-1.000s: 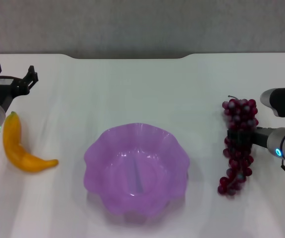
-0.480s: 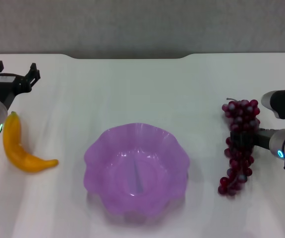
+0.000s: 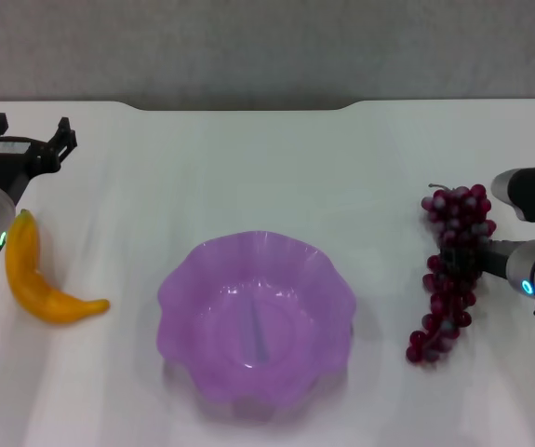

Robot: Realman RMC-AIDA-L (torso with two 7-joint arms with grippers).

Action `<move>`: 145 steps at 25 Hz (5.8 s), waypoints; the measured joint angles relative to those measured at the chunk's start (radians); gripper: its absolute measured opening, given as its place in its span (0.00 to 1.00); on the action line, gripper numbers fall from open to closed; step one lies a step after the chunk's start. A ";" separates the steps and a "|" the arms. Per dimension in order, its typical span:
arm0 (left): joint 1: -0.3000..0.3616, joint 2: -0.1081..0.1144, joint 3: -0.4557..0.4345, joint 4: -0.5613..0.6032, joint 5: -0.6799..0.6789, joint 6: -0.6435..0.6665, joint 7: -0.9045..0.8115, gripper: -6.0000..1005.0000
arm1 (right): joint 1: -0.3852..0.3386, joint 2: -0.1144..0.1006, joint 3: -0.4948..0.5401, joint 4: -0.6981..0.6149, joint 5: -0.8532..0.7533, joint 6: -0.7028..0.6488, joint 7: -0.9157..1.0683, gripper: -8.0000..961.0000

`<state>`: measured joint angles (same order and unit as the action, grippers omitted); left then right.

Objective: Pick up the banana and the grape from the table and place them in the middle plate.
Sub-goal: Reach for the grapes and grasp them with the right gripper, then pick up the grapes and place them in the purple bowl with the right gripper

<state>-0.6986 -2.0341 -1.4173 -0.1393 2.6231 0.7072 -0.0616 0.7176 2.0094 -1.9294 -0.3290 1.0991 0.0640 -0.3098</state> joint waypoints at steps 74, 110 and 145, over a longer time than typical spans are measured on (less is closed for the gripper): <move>-0.005 -0.002 0.000 0.001 0.002 0.000 0.000 0.87 | -0.042 0.010 -0.134 -0.024 -0.029 -0.251 -0.001 0.19; 0.052 0.008 0.002 0.009 0.003 -0.002 0.000 0.87 | -0.237 -0.009 -0.322 -0.442 -0.078 -0.661 -0.116 0.17; 0.047 0.006 0.002 0.002 0.003 -0.002 0.013 0.86 | -0.336 0.000 -0.302 -0.931 -0.151 -0.250 -0.344 0.17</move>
<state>-0.6515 -2.0280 -1.4158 -0.1372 2.6261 0.7057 -0.0490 0.3818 2.0095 -2.2311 -1.2599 0.9483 -0.1861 -0.6542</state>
